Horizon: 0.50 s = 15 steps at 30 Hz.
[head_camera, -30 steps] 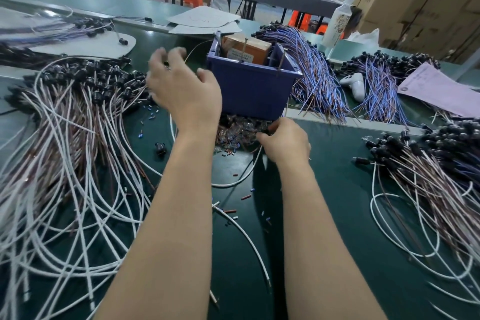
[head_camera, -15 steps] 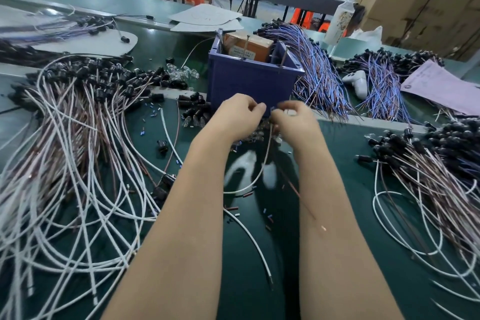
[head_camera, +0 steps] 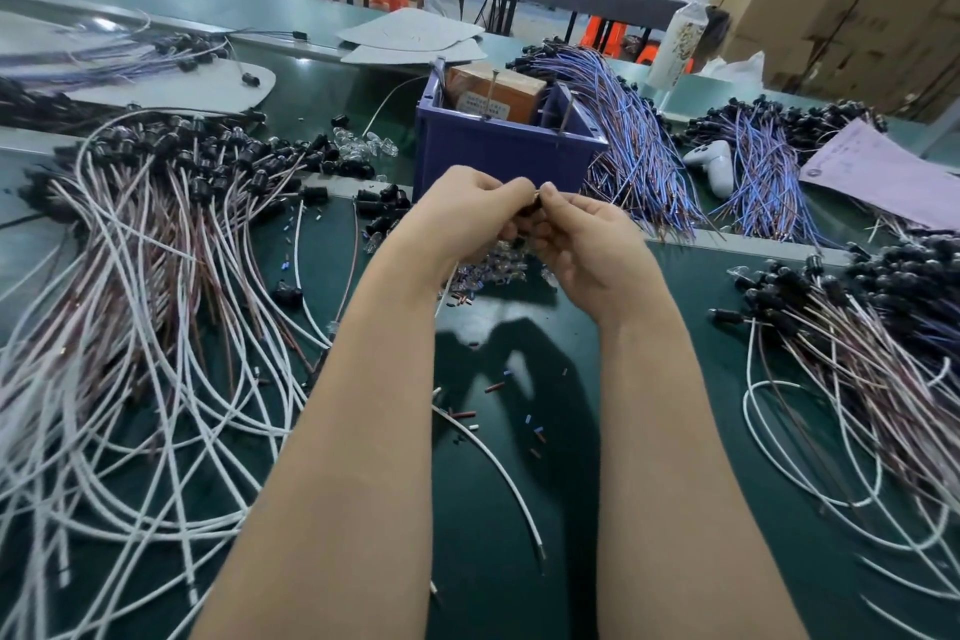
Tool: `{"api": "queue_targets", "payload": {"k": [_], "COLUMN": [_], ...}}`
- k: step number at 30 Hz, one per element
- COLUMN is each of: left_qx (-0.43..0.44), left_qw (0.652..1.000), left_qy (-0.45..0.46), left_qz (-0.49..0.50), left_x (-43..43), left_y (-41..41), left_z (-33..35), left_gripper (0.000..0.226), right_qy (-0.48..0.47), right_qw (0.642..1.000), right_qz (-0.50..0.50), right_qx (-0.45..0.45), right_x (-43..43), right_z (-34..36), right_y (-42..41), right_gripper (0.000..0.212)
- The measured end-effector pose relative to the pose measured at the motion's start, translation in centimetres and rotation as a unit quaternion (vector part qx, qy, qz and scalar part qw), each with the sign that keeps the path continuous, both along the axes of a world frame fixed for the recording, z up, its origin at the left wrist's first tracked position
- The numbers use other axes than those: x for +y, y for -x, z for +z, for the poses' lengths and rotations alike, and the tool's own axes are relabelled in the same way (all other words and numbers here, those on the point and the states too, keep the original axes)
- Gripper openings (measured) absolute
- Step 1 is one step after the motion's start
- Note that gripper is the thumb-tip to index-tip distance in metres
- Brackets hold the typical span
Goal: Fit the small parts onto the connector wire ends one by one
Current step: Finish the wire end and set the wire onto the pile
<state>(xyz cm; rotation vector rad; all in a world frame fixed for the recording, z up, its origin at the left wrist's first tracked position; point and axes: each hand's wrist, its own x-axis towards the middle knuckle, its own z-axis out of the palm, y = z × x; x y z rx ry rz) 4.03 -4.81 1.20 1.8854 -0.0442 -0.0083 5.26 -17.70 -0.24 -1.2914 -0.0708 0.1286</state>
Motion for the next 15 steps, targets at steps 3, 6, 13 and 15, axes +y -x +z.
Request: {"api": "queue_targets", "payload": {"k": [3,6,13,15], "left_qx": [0.034,0.055,0.035,0.029], "left_qw": [0.999,0.998,0.997,0.995], "left_qy": [0.01,0.004,0.071,0.094], "left_qz": [0.001,-0.006,0.014,0.002], "left_x": [0.3,0.5,1.9,1.5], "left_y": [-0.2,-0.1,-0.2,-0.1], "left_z": [-0.3,-0.7,-0.3,-0.4], "left_gripper": [0.035,0.035,0.023,0.02], "right_qy": [-0.046,-0.069,0.049,0.078], "right_qw": [0.998,0.995,0.997,0.996], "right_qz": [0.012,0.012,-0.057,-0.038], "right_qx": [0.039,0.072,-0.007,-0.028], "right_x": [0.4,0.8,-0.1,0.3], "right_z": [-0.6,-1.1,0.0,0.6], "right_y": [0.0,0.1,0.0,0.1], "right_gripper": [0.026,0.03,0.025,0.024]}}
